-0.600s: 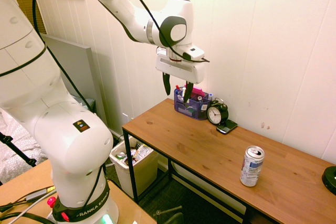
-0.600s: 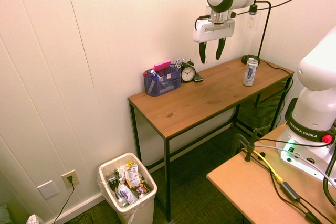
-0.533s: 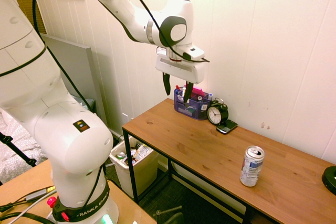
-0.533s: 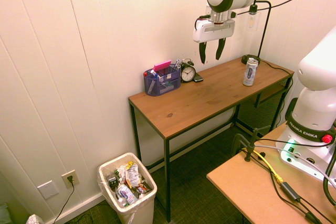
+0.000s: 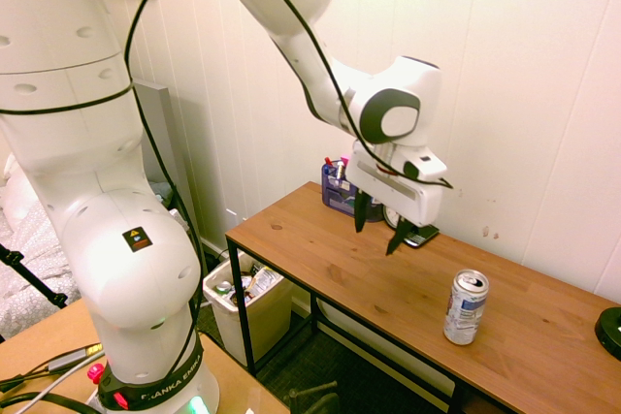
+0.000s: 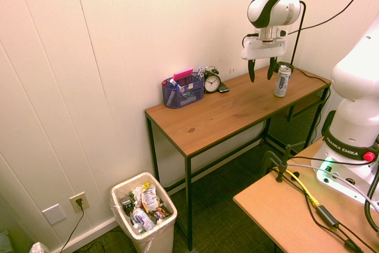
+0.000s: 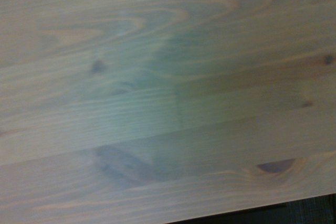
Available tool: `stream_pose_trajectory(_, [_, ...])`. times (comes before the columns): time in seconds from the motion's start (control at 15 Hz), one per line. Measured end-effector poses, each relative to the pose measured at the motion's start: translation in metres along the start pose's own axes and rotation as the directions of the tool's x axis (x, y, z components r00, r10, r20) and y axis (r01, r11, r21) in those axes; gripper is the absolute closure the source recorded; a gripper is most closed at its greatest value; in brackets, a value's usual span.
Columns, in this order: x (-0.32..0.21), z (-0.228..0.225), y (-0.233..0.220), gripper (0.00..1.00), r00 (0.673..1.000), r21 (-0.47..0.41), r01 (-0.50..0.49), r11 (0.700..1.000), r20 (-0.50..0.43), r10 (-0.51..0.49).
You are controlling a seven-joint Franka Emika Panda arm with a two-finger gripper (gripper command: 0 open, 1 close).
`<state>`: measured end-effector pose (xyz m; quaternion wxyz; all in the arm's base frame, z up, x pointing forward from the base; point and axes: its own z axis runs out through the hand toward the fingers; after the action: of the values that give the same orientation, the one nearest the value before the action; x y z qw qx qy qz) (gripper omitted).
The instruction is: Throw the can in the trash bin
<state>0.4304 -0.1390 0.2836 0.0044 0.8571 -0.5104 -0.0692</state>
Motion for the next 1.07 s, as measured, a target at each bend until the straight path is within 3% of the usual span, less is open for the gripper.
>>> stream_pose_trajectory(0.27, [0.066,0.033,0.035,0.00,0.991,-0.019,-0.127,0.992,0.040,0.128])
stream_pose_trajectory(0.53, [0.119,0.045,0.070,0.00,0.963,-0.005,-0.263,0.965,0.066,0.262])
stream_pose_trajectory(0.87, [0.153,0.052,0.069,0.00,0.938,0.005,-0.343,0.939,0.061,0.342])
stream_pose_trajectory(0.93, [0.155,0.053,0.065,1.00,0.937,0.000,-0.344,0.939,0.060,0.343])
stream_pose_trajectory(1.07, [0.159,0.051,0.059,1.00,0.934,-0.008,-0.353,0.936,0.062,0.353])
